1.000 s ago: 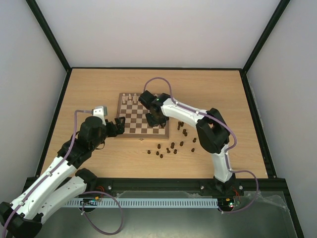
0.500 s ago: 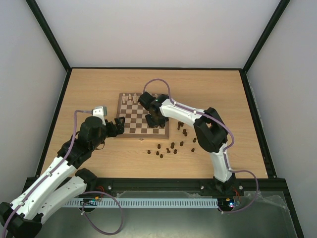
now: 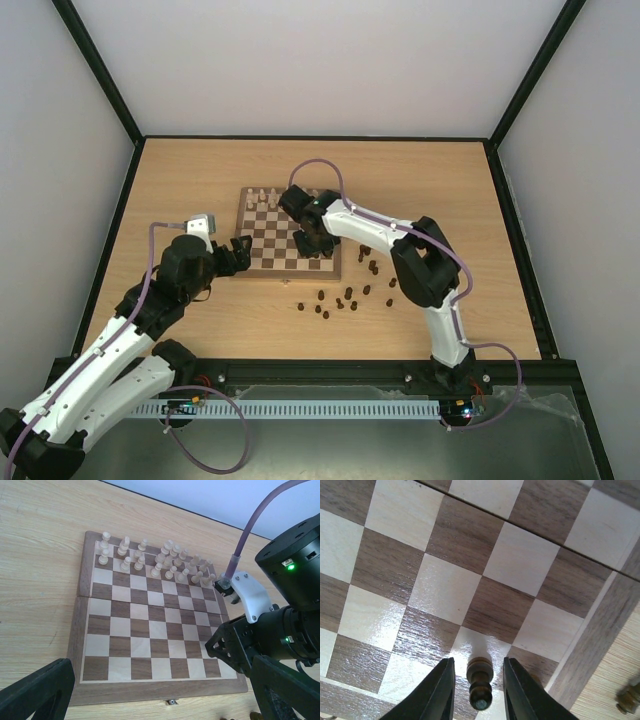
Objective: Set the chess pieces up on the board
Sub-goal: Place the chess piece on the chessboard, then pick up the chess piece at the center of the board.
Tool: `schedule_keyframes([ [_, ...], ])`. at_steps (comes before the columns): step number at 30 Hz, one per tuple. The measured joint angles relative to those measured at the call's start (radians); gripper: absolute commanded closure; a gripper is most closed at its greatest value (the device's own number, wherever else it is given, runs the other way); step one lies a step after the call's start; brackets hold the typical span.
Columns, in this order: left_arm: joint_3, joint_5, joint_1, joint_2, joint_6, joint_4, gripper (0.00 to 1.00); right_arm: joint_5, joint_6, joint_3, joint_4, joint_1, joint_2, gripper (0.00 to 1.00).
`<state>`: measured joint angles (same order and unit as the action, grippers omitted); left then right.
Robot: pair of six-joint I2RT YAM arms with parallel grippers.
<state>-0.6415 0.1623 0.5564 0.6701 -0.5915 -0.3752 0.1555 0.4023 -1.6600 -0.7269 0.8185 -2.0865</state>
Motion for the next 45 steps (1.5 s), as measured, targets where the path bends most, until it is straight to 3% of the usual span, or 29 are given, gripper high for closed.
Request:
schedule_keyframes([
  [7,0.0,-0.001,0.0,0.0,0.0,0.001,0.01,0.071,0.002,0.028,0.0,-0.013,0.158,0.6],
  [13,0.0,-0.011,0.0,0.002,0.0,0.003,0.01,0.116,0.021,0.245,0.025,-0.134,0.504,0.56],
  [16,0.0,-0.027,0.0,0.014,0.0,0.014,0.01,0.146,0.051,0.367,0.022,-0.187,0.57,0.51],
  [20,-0.001,-0.062,0.0,0.045,0.0,0.04,0.01,0.154,0.106,0.542,0.021,-0.195,0.597,0.49],
  [26,-0.001,-0.116,0.0,0.086,0.005,0.072,0.01,0.158,0.179,0.676,0.028,-0.208,0.657,0.49],
  [35,-0.001,-0.148,0.0,0.09,0.016,0.078,0.01,0.104,0.208,0.789,0.114,-0.261,0.66,0.58],
  [45,-0.001,-0.148,0.0,0.091,0.019,0.078,0.01,0.058,0.196,0.805,0.181,-0.283,0.599,0.67],
])
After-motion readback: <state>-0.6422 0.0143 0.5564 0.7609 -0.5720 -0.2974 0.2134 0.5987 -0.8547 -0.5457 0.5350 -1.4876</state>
